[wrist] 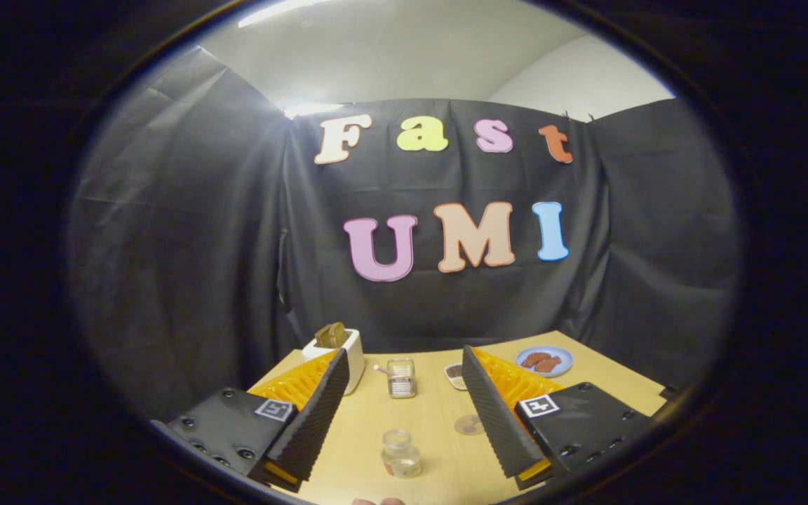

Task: Take the bottle from table, then pour the juice into the cup, finally place the bottle on the coaster

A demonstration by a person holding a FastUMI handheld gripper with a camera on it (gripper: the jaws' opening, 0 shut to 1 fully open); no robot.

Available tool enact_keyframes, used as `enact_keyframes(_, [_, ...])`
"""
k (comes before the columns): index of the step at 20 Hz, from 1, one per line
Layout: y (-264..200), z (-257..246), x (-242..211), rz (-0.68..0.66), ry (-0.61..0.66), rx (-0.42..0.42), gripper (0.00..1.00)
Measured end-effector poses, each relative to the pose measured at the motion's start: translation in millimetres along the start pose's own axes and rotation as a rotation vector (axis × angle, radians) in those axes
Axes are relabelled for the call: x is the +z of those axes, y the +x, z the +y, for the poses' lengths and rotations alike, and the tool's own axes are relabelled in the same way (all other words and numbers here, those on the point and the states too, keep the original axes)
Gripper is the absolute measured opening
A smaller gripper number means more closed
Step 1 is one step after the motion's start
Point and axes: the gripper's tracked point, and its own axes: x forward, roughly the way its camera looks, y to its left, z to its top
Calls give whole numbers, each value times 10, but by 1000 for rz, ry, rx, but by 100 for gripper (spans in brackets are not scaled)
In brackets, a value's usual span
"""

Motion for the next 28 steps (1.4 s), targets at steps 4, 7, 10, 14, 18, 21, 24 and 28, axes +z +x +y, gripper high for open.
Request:
enact_keyframes(4, [133, -26, -524, 92, -2, -4, 100])
enact_keyframes(7, [245, -44, -956, 172, -28, -3, 100])
enact_keyframes(10, [365, -16, -1292, 234, -75, 13, 100])
enact_keyframes(14, [480, 38, -1786, 341, -127, 32, 100])
enact_keyframes(18, [533, 37, -2268, 448, -151, 32, 100])
enact_keyframes(21, [547, 22, -2598, 526, -159, 26, 100])
enact_keyframes(24, [591, 0, -2775, 559, -139, 14, 100])
enact_keyframes(28, [633, -31, -2949, 593, -123, -4, 100])
